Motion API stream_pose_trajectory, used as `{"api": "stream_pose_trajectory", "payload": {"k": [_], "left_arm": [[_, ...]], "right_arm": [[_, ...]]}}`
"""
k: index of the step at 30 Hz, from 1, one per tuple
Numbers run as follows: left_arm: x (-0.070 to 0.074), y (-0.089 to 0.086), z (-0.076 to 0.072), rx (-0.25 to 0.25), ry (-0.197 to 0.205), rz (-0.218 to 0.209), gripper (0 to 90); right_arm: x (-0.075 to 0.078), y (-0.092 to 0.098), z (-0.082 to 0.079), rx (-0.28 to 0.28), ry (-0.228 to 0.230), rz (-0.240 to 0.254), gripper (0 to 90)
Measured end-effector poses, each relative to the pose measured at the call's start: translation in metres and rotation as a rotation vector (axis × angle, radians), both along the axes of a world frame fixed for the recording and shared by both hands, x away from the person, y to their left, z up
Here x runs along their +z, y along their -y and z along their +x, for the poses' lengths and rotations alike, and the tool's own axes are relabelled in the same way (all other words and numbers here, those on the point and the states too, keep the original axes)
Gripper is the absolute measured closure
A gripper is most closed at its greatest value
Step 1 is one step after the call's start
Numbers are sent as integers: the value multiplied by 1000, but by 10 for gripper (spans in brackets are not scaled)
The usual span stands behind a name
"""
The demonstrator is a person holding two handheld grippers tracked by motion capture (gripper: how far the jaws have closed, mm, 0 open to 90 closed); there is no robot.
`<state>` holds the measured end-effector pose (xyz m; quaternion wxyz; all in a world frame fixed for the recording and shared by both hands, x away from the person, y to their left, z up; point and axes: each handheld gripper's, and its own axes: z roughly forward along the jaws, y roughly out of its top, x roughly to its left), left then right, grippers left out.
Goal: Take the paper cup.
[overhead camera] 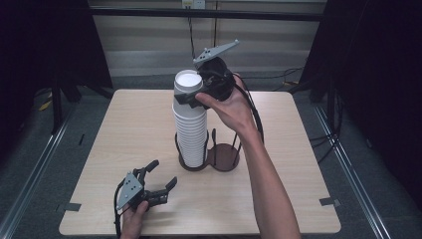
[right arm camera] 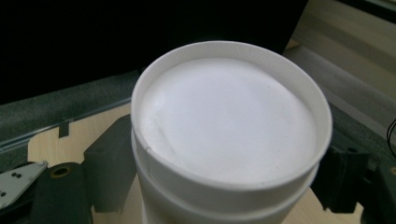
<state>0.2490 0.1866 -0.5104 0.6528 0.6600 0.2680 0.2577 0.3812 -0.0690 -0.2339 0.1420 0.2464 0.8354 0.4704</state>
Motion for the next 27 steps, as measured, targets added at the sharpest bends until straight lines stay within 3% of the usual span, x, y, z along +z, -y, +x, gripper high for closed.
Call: {"api": "stream_pose_trajectory", "payload": {"k": [3,17,20,27], "left_arm": [[0,0,0,0,0,0,156],[0,0,0,0,0,0,156],[0,0,0,-1,0,0,156],[0,0,0,-2,0,0,156]], "right_arm": [[5,3,-2,0,13,36,204],[10,9,-6,-1,41,107,209],[12,13,-8,-12,70,158,211],[16,16,-13,-17,115,217,213]]}}
